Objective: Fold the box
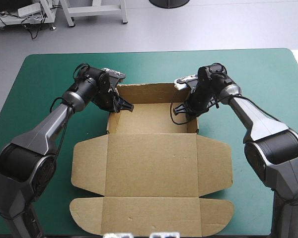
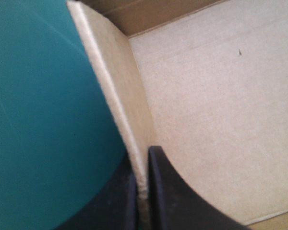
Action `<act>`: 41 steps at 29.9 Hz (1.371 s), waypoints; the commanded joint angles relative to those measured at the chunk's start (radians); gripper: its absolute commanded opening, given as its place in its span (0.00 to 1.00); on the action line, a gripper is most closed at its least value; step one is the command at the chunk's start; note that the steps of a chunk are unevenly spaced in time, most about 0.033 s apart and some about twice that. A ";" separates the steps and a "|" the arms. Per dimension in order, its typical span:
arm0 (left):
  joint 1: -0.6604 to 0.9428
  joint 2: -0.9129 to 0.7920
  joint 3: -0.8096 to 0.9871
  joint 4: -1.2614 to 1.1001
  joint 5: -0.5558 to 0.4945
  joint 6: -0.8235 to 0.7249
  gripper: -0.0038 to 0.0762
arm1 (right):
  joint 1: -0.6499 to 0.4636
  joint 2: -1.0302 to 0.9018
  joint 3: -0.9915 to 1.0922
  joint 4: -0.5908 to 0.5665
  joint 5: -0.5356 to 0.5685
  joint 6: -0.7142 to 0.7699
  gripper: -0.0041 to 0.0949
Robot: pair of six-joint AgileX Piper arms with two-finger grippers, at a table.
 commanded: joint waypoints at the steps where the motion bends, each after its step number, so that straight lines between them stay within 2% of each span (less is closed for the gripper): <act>1: -0.010 -0.006 -0.003 0.016 0.060 0.020 0.04 | -0.014 -0.059 -0.012 -0.045 0.065 -0.008 0.05; 4: -0.010 -0.007 -0.003 0.016 0.077 0.020 0.12 | -0.014 -0.059 -0.012 -0.052 0.065 -0.008 0.18; 6: -0.008 -0.007 -0.004 0.016 0.086 0.020 0.23 | -0.014 -0.061 -0.012 -0.045 0.065 -0.004 0.33; 9: -0.005 -0.007 -0.013 0.012 0.113 0.020 0.44 | -0.014 -0.065 -0.018 -0.021 0.065 -0.006 0.61; 11: -0.005 -0.009 -0.020 0.021 0.122 0.020 0.56 | -0.014 -0.070 -0.022 -0.031 0.065 -0.004 0.75; 13: -0.005 -0.011 -0.032 0.042 0.127 0.012 0.62 | -0.014 -0.078 -0.026 -0.043 0.065 -0.004 0.81; 22: -0.005 -0.049 -0.145 0.046 0.182 0.011 0.62 | -0.014 -0.165 -0.082 -0.036 0.065 -0.002 0.82; 29: -0.005 -0.132 -0.253 0.054 0.182 0.011 0.62 | -0.014 -0.274 -0.161 -0.027 0.065 -0.005 0.82; 41: -0.005 -0.403 -0.298 0.208 0.182 0.011 0.62 | -0.014 -0.443 -0.182 0.049 0.065 -0.057 0.82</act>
